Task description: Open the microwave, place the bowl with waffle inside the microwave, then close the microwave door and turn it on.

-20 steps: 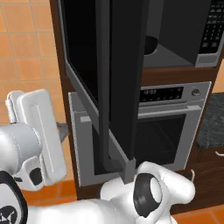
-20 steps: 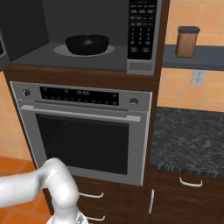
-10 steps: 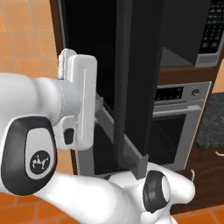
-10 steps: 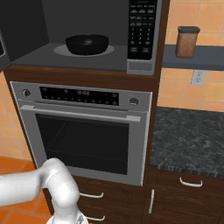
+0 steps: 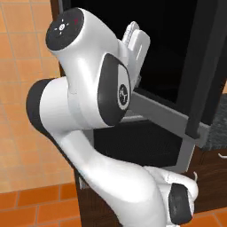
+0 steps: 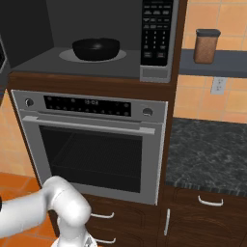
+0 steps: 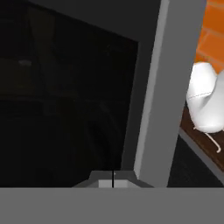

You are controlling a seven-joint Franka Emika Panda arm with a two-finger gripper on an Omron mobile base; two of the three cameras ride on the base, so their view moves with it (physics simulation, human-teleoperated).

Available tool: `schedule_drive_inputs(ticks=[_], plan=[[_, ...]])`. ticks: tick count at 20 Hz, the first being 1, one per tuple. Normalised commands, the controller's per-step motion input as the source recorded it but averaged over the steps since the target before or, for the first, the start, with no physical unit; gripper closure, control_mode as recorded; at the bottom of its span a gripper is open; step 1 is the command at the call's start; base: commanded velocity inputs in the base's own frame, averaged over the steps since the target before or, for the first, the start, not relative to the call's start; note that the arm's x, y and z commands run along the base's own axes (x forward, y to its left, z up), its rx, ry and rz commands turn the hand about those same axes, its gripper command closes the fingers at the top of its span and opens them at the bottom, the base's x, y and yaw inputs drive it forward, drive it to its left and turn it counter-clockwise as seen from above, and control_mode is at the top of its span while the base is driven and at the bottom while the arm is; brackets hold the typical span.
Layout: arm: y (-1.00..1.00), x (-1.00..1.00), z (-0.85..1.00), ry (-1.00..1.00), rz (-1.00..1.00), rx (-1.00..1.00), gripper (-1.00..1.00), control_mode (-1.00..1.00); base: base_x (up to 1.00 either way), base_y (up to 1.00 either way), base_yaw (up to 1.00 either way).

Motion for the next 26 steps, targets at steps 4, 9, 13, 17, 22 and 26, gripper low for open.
schedule_drive_inputs(ticks=[4,9,13,17,22,26], plan=[[-1.00,1.00,0.00,-0.27,0.07,0.22,1.00,-1.00,0.00,0.00,0.00],[-0.89,1.00,0.02,-0.37,0.16,0.19,1.00,-1.00,0.00,0.00,0.00],[-0.67,1.00,0.05,-0.36,0.21,0.16,1.00,-1.00,0.00,0.00,0.00],[-0.41,1.00,0.08,-0.31,0.19,0.13,1.00,-1.00,0.00,0.00,0.00],[-0.38,1.00,0.10,-0.25,0.19,0.14,1.00,-1.00,0.00,0.00,0.00],[-0.45,1.00,0.04,-0.11,0.18,0.14,1.00,-1.00,0.00,0.00,0.00]])
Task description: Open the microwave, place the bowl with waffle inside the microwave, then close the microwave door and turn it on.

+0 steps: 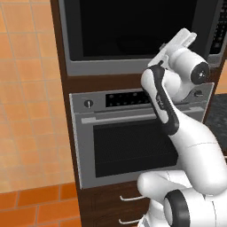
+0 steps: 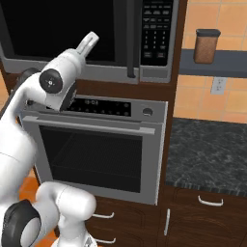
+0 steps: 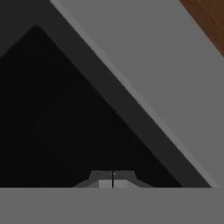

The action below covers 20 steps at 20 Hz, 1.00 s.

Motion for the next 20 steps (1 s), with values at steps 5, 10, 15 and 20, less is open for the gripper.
schedule_drive_inputs(ticks=[5,10,15,20], plan=[[-0.43,1.00,0.00,0.12,0.15,0.09,1.00,-1.00,0.00,0.00,0.00],[-0.25,1.00,0.01,0.11,0.12,0.06,1.00,-1.00,0.00,0.00,0.00],[-0.45,-0.04,0.40,0.00,0.00,0.00,1.00,-1.00,0.00,0.00,0.00],[-0.66,-0.85,0.33,0.00,0.03,-0.01,1.00,-1.00,0.00,0.00,0.00]])
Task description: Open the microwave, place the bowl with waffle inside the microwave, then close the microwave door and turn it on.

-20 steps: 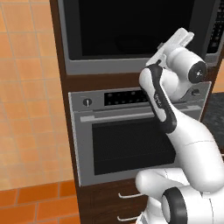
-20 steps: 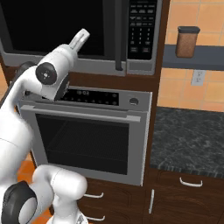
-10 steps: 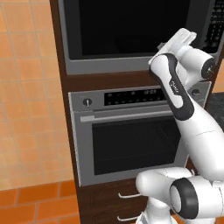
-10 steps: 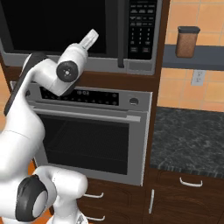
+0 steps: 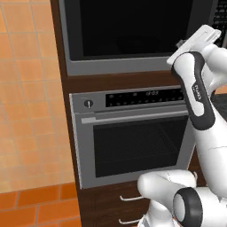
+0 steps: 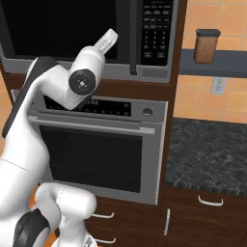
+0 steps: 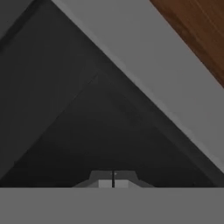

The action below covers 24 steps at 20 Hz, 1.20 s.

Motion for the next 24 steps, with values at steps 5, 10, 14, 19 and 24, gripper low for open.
schedule_drive_inputs(ticks=[5,10,14,19,24], plan=[[-0.60,-0.75,0.03,0.08,0.18,-0.05,1.00,-1.00,0.00,0.00,0.00],[-0.82,-0.06,0.00,-0.01,0.11,0.00,1.00,-1.00,0.00,0.00,0.00],[-0.42,0.00,0.00,0.00,0.00,0.00,1.00,-1.00,0.00,0.00,0.00],[-0.50,0.07,-0.06,0.00,-0.04,-0.05,1.00,-1.00,0.00,0.00,0.00],[-0.36,0.27,-0.26,0.00,0.00,-0.12,1.00,-1.00,0.00,0.00,0.00]])
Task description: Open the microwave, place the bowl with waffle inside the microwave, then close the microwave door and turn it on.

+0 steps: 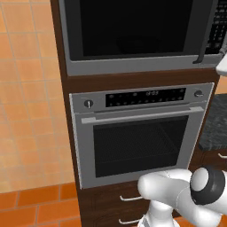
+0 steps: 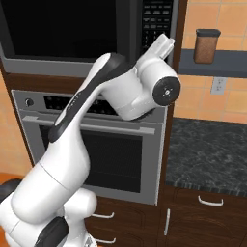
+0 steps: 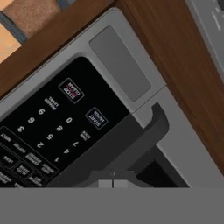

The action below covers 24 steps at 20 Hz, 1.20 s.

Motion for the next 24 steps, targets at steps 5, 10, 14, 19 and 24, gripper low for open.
schedule_drive_inputs(ticks=[5,10,14,19,24], plan=[[-0.11,0.42,-0.22,0.00,-0.05,-0.09,1.00,-1.00,0.00,0.00,0.00],[-0.02,0.44,-0.01,-0.01,-0.11,-0.04,1.00,-1.00,0.00,0.00,0.00],[0.00,0.38,0.00,-0.01,-0.10,-0.02,1.00,-1.00,0.00,0.00,0.00],[0.00,0.01,-0.01,-0.01,-0.01,-0.03,1.00,-1.00,0.00,0.00,0.00],[0.00,0.27,-0.01,0.00,-0.01,-0.01,1.00,-1.00,0.00,0.00,0.00]])
